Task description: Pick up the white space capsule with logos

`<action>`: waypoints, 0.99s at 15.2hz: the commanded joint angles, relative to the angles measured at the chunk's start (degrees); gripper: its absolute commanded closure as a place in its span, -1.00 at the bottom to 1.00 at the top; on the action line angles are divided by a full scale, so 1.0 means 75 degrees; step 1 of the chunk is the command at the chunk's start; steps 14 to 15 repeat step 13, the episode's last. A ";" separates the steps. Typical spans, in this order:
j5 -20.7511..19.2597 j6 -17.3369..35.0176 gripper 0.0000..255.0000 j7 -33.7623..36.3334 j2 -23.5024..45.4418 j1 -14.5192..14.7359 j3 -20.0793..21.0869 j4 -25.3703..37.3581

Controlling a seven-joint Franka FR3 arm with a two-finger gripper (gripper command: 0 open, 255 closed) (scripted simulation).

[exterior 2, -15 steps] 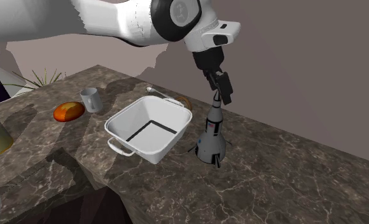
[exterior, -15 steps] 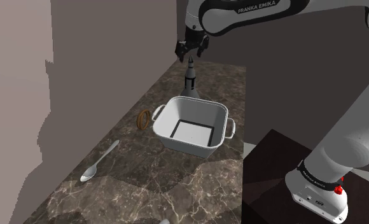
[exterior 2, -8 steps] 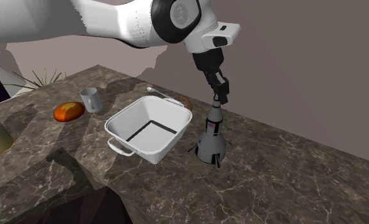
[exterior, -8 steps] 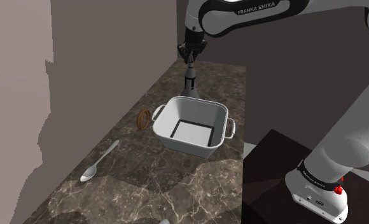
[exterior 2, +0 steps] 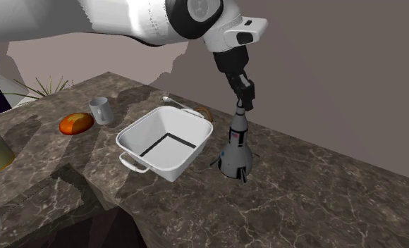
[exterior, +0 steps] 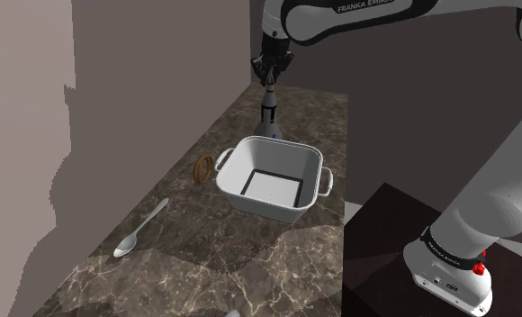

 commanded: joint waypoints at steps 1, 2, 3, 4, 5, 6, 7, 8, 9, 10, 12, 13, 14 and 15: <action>0.0021 -0.0193 1.00 -0.0059 0.0010 0.0001 0.0001 0.0223; 0.0031 -0.0294 1.00 -0.0083 0.0015 0.0004 0.0004 0.0330; 0.0039 -0.0394 1.00 -0.0106 0.0022 0.0007 0.0007 0.0440; 0.0047 -0.0496 1.00 -0.0129 0.0031 0.0010 0.0010 0.0552; 0.0053 -0.0598 1.00 -0.0152 0.0042 0.0014 0.0014 0.0666; 0.0058 -0.0701 1.00 -0.0173 0.0055 0.0018 0.0017 0.0782; 0.0062 -0.0805 1.00 -0.0195 0.0069 0.0023 0.0021 0.0902; 0.0065 -0.0909 1.00 -0.0215 0.0086 0.0027 0.0025 0.1023; 0.0066 -0.1015 1.00 -0.0235 0.0105 0.0032 0.0030 0.1148; 0.0066 -0.1121 1.00 -0.0255 0.0126 0.0038 0.0034 0.1275; 0.0065 -0.1244 1.00 -0.0277 0.0152 0.0044 0.0040 0.1424; 0.0065 -0.1244 1.00 -0.0277 0.0153 0.0045 0.0040 0.1425; 0.0065 -0.1244 1.00 -0.0277 0.0153 0.0045 0.0040 0.1425; 0.0065 -0.1244 1.00 -0.0277 0.0153 0.0045 0.0040 0.1425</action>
